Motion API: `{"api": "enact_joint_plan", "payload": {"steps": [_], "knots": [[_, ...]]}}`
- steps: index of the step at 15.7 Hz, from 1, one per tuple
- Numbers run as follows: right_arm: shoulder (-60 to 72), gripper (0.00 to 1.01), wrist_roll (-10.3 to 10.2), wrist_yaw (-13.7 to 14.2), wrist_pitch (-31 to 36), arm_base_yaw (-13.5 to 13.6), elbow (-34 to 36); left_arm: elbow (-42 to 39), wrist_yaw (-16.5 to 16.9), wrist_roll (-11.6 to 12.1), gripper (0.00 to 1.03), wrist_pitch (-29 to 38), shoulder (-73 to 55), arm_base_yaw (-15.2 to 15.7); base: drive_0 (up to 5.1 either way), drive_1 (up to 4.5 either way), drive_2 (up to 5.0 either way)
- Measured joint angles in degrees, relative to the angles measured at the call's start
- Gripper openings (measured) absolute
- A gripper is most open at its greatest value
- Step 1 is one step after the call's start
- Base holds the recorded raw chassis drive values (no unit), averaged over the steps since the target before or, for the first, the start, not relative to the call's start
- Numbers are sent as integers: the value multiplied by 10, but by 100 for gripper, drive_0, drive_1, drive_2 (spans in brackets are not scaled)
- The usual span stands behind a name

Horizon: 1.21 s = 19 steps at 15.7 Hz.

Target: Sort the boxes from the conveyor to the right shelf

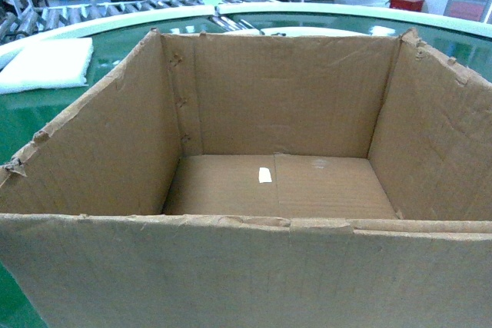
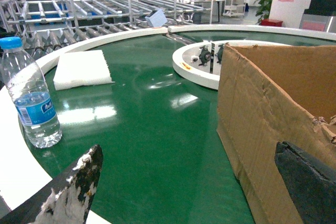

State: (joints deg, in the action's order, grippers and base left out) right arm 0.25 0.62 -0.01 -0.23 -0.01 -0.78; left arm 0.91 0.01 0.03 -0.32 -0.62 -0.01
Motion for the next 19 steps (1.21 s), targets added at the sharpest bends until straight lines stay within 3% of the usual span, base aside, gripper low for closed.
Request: {"api": "enact_joint_plan", "payload": {"steps": [3, 5, 8, 11, 12, 13, 14, 17, 19], "knots": [[4, 98, 0, 0, 12, 0, 0, 0, 15, -1, 98, 4, 0, 4, 0, 0, 0], [54, 98, -4, 5, 88, 5, 0, 0, 34, -2, 98, 55, -17, 15, 0, 0, 0], [88, 98, -6, 14, 122, 14, -2, 1, 46, -3, 98, 102, -59, 34, 0, 0, 0], [147, 98, -6, 19, 163, 27, -16, 9, 47, -12, 98, 160, -129, 33, 0, 0, 0], [236, 98, 2, 32, 216, 40, -64, 64, 50, -14, 98, 248, -247, -2, 0, 0, 0], [311, 98, 8, 33, 238, 53, -118, 131, 61, -16, 98, 293, -333, -28, 0, 0, 0], [381, 98, 21, 40, 256, 71, -160, 187, 69, -25, 98, 291, -399, -40, 0, 0, 0], [589, 98, 61, 44, 194, 120, -308, 325, 61, -51, 98, 241, -608, -66, 0, 0, 0], [724, 98, 48, 45, 93, 136, -428, 420, 43, -31, 98, 122, -705, -79, 0, 0, 0]]}}
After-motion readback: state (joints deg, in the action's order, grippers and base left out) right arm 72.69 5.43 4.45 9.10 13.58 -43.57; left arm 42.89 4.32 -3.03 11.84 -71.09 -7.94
